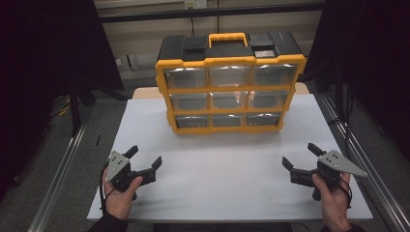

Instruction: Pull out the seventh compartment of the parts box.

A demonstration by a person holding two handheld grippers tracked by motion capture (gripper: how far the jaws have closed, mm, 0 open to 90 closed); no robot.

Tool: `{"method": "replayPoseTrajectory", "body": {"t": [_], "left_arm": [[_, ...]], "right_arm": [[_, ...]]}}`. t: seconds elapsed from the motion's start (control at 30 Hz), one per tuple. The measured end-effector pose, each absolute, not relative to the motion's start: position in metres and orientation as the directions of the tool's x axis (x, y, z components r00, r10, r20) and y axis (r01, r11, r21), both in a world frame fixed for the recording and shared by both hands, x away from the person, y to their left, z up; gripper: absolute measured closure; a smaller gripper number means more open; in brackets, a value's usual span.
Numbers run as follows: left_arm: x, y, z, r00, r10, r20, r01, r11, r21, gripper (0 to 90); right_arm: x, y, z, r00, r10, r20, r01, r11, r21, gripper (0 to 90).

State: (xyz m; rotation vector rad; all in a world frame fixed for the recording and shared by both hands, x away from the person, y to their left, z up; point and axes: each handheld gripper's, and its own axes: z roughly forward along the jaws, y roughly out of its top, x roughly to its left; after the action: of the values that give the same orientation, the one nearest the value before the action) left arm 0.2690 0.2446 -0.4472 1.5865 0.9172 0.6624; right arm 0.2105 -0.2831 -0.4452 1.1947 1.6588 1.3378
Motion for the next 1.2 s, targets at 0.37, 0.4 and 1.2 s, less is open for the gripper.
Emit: {"method": "replayPoseTrajectory", "body": {"t": [0.37, 0.4, 1.2], "left_arm": [[0.270, 0.238, -0.447, 0.561, 0.828, -0.017, 0.191, -0.109, 0.975, 4.3], [0.270, 0.238, -0.447, 0.560, 0.828, -0.003, 0.189, -0.124, 0.974, 4.2], [0.283, 0.227, -0.453, 0.581, 0.801, 0.141, 0.122, -0.258, 0.959, 1.5]], "right_arm": [[0.210, -0.283, -0.446, -0.350, 0.937, 0.021, 0.244, 0.070, 0.967, 0.3], [0.210, -0.283, -0.446, -0.349, 0.937, 0.019, 0.243, 0.070, 0.967, 0.4], [0.212, -0.279, -0.447, -0.381, 0.924, 0.028, 0.246, 0.072, 0.966, 0.4]]}}
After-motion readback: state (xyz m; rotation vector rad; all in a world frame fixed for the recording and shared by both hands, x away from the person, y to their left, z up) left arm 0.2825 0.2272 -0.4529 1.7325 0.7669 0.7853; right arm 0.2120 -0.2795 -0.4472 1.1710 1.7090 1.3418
